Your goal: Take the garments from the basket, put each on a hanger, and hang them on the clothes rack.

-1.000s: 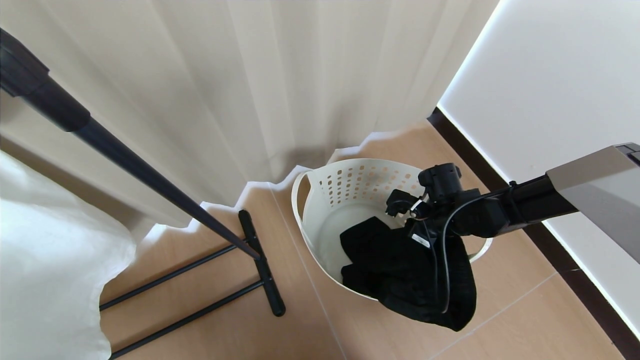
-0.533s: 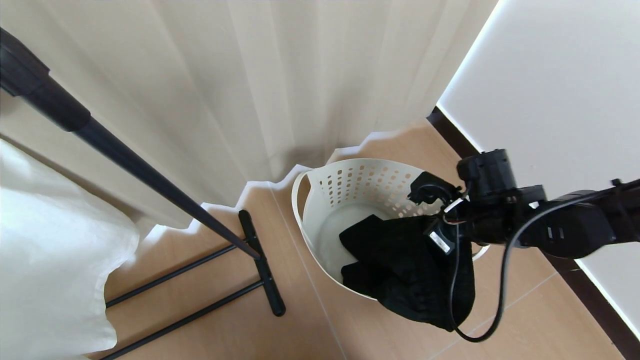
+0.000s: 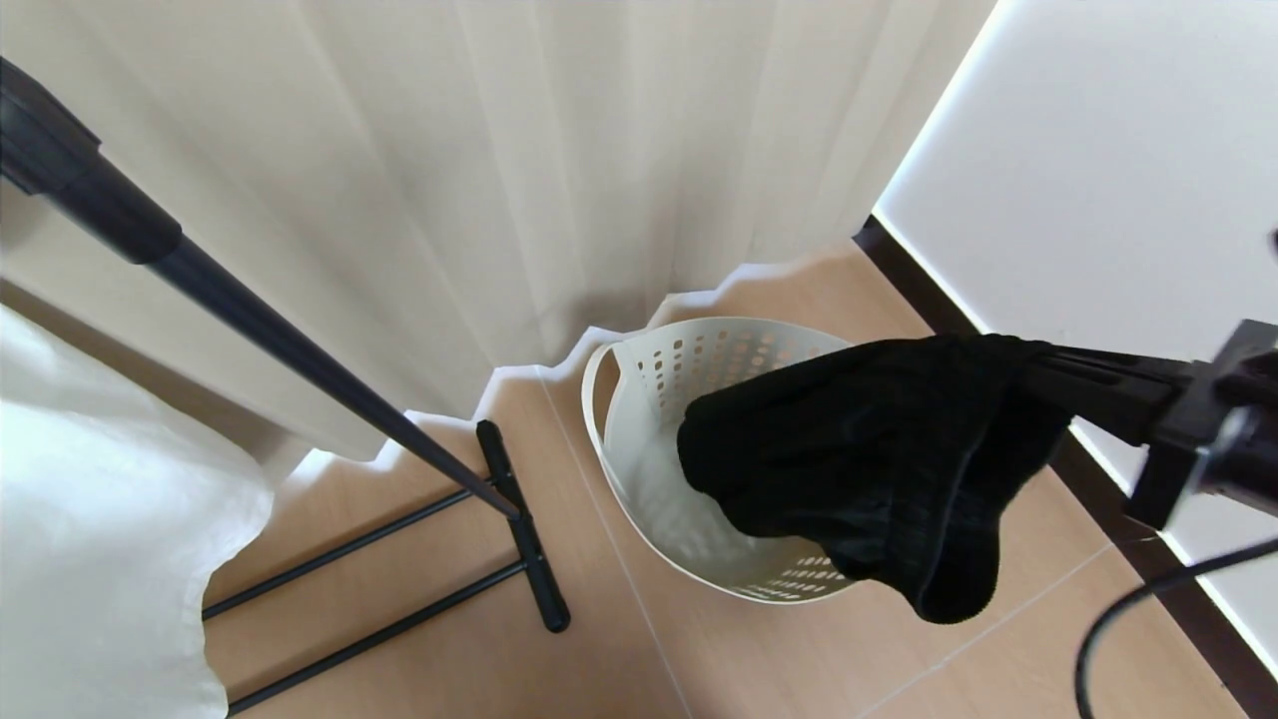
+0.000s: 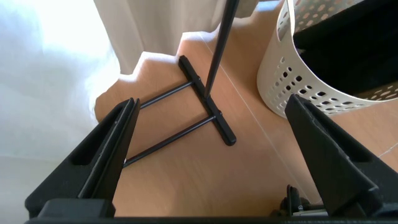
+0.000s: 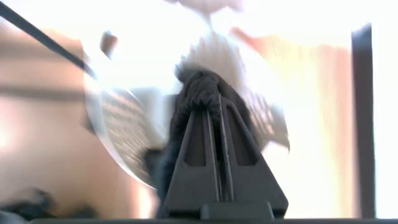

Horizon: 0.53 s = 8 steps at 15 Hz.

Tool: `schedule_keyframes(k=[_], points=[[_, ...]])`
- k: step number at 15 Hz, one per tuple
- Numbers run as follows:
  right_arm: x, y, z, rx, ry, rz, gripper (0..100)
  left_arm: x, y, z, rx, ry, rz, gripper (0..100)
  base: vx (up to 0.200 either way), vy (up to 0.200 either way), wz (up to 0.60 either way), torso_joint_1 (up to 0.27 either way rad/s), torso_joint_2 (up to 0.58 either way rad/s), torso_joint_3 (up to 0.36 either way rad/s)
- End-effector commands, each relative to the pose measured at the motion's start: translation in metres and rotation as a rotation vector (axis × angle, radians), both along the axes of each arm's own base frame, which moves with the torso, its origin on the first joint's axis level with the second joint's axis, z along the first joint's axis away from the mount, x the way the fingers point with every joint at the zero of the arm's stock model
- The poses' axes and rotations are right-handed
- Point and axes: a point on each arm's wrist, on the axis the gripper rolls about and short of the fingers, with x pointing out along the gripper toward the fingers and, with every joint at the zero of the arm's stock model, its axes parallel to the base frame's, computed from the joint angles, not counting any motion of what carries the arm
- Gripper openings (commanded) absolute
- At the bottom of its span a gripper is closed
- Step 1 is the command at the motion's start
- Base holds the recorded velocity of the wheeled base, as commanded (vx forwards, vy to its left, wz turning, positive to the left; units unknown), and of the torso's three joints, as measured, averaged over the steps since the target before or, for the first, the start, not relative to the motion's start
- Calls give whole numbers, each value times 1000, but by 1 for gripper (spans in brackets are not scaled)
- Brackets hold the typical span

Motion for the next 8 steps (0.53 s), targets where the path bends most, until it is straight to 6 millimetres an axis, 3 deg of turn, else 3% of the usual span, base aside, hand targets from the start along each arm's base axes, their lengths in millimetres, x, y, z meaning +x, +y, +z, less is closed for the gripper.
schedule_keyframes(k=[1,8], points=[[-41,-19,7,86,-78,68,0,0,0,0,-1,0,-1,100,0,0,0,0,0,0],[-37,-17,3,76,-59,66,0,0,0,0,-1,1,-2,100,0,0,0,0,0,0]])
